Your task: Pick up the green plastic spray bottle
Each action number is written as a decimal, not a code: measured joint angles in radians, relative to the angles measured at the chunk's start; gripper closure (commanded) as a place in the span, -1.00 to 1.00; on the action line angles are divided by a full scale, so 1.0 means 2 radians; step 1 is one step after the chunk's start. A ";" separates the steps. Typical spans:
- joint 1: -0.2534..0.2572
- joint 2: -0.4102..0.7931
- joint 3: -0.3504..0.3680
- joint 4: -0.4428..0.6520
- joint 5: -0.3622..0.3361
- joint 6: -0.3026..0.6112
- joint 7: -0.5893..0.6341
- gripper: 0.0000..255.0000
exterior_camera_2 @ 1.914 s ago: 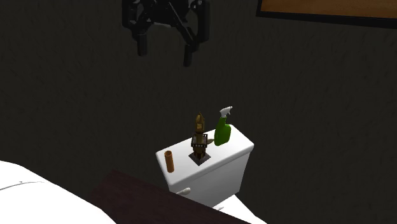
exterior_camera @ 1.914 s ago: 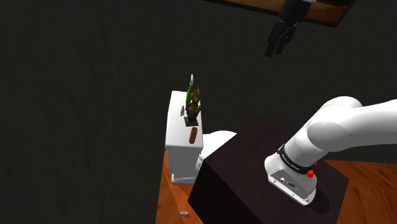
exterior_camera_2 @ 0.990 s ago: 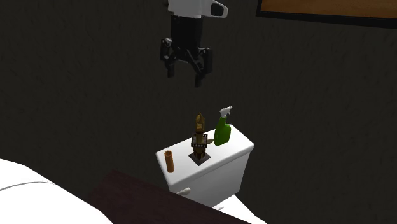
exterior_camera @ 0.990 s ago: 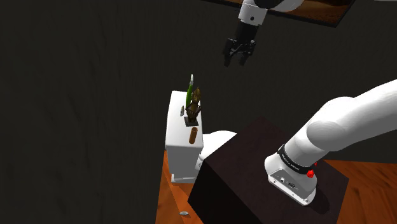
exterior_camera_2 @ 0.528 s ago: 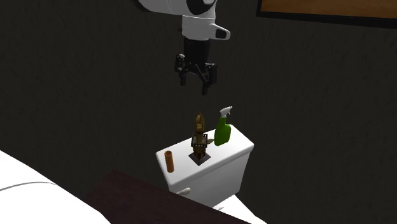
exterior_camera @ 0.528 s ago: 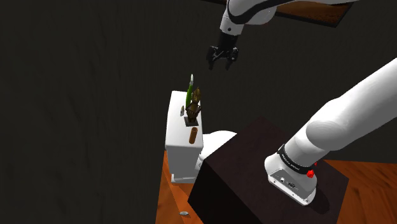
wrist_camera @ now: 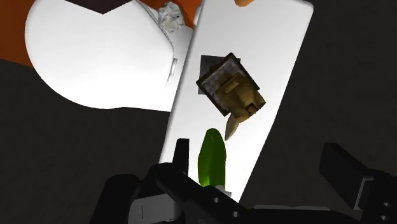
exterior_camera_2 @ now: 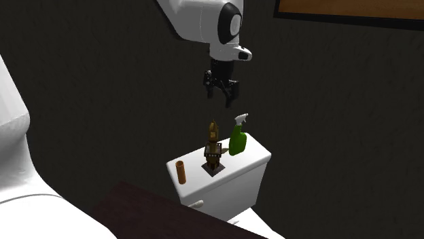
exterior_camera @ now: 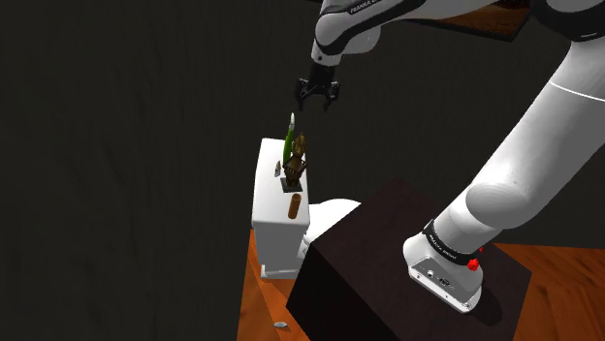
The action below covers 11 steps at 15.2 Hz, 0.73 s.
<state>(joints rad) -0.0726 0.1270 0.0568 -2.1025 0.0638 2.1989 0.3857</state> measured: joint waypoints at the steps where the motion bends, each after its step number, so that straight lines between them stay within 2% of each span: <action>1: 0.000 0.021 -0.002 0.016 -0.002 0.006 0.008 -1.00; 5: 0.000 0.090 -0.010 0.070 -0.009 0.022 0.039 -1.00; 11: -0.001 0.210 -0.026 0.187 -0.013 0.027 0.079 -1.00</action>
<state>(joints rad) -0.0739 0.5460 0.0057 -1.7286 0.0372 2.2537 0.5443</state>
